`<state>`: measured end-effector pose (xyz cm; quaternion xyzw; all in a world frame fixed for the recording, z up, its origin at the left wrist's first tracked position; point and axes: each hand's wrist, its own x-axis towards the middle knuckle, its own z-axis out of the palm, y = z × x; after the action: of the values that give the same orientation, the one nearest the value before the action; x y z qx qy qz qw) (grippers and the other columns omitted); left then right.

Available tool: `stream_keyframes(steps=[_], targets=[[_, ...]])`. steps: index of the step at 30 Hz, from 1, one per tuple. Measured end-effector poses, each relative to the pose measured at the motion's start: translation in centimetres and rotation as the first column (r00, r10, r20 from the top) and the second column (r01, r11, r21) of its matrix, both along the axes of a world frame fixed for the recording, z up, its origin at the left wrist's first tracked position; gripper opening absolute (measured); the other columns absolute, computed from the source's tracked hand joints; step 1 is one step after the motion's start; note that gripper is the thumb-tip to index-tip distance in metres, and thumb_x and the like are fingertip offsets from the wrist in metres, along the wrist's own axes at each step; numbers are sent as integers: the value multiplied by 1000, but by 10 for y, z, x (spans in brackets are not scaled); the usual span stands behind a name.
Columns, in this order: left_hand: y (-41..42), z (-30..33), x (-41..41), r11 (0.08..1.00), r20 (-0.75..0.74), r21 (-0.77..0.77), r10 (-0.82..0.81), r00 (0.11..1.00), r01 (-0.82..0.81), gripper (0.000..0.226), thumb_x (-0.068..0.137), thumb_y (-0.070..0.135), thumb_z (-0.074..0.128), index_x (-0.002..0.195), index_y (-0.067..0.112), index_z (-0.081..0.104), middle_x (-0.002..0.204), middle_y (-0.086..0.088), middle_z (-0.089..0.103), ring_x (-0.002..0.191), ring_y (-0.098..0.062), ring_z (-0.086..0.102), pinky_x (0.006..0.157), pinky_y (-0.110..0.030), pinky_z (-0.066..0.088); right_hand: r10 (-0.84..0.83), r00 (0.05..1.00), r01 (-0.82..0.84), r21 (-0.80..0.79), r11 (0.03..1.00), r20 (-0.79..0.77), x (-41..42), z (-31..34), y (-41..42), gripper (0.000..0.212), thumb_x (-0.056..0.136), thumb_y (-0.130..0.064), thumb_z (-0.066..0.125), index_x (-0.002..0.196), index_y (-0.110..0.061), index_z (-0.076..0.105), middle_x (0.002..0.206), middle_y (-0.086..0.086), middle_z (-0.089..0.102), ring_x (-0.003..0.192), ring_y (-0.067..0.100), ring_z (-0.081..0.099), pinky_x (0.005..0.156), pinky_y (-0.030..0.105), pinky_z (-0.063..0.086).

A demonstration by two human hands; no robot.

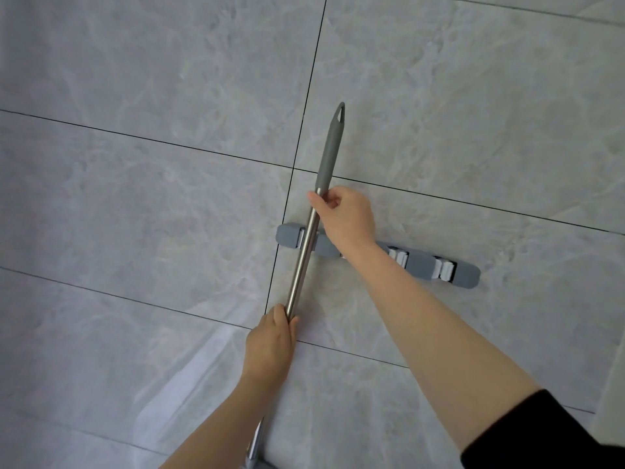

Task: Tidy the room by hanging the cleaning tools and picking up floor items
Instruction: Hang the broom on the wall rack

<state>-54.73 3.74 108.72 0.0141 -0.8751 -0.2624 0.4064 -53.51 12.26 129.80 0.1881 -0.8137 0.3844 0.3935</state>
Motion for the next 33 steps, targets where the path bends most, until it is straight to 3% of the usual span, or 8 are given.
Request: stream_keyframes(steps=[2, 5, 10, 16, 22, 26, 29, 33], targets=[[-2, 0, 0, 987, -74, -145, 60, 995, -71, 25, 89, 27, 54, 72, 9, 55, 61, -6, 58, 51, -27, 58, 47, -31, 46, 31, 999, -31, -4, 1000, 26, -2, 0, 2, 37, 85, -44, 62, 82, -8, 71, 71, 1, 62, 74, 22, 61, 78, 43, 52], [-5, 0, -5, 933, -221, -269, 180, 959, -238, 34, 85, 31, 38, 63, 11, 55, 55, -2, 53, 44, -23, 53, 44, -27, 44, 10, 999, -11, 25, 1000, 31, -5, 1, 3, 38, 83, -50, 62, 81, -13, 71, 72, -3, 62, 78, 21, 62, 85, 46, 50], [-2, 0, -14, 879, -242, -342, 259, 935, -332, 36, 88, 34, 34, 65, 13, 52, 61, -3, 51, 50, -22, 50, 49, -33, 41, -99, 995, 99, 9, 995, -11, -14, -2, 8, 32, 79, -53, 65, 81, -21, 65, 75, -10, 58, 84, 18, 64, 86, 42, 49], [-1, 0, -23, 894, -237, -307, 261, 936, -328, 36, 89, 34, 35, 66, 13, 52, 62, -3, 50, 51, -22, 49, 48, -35, 41, -164, 985, 165, 17, 986, -61, -22, -3, 13, 32, 76, -53, 68, 69, -26, 53, 65, -13, 54, 84, 19, 64, 88, 41, 45], [3, 6, -10, 899, -98, -345, 253, 963, -271, 27, 85, 37, 57, 74, 12, 56, 68, -2, 56, 56, -20, 56, 52, -32, 45, -221, 968, 225, 18, 974, -118, -12, -8, -3, 20, 83, -37, 66, 75, -20, 59, 69, -8, 60, 80, 19, 62, 80, 33, 30], [1, 10, -6, 943, 113, -293, 199, 973, -159, 37, 101, 42, 25, 109, 12, 45, 105, -1, 55, 93, -19, 59, 70, -32, 46, -253, 956, 266, 78, 961, -151, -5, -19, -11, 13, 85, -29, 63, 81, -17, 60, 81, -1, 70, 86, 24, 62, 82, 35, 31], [-3, 15, 0, 964, 144, -256, 113, 983, -74, 37, 101, 42, 23, 110, 11, 43, 109, -3, 54, 94, -23, 59, 67, -33, 40, -237, 962, 251, 102, 963, -135, 0, -30, -8, 14, 84, -30, 65, 81, -16, 61, 82, 0, 70, 88, 25, 62, 82, 35, 34], [-9, 16, 11, 982, 142, -189, 40, 989, -13, 37, 101, 40, 25, 105, 10, 45, 105, -6, 57, 91, -28, 60, 68, -36, 43, -216, 937, 266, 159, 951, -275, 11, -51, 4, 18, 86, -31, 63, 76, -16, 59, 74, 1, 65, 83, 24, 55, 77, 33, 32]])
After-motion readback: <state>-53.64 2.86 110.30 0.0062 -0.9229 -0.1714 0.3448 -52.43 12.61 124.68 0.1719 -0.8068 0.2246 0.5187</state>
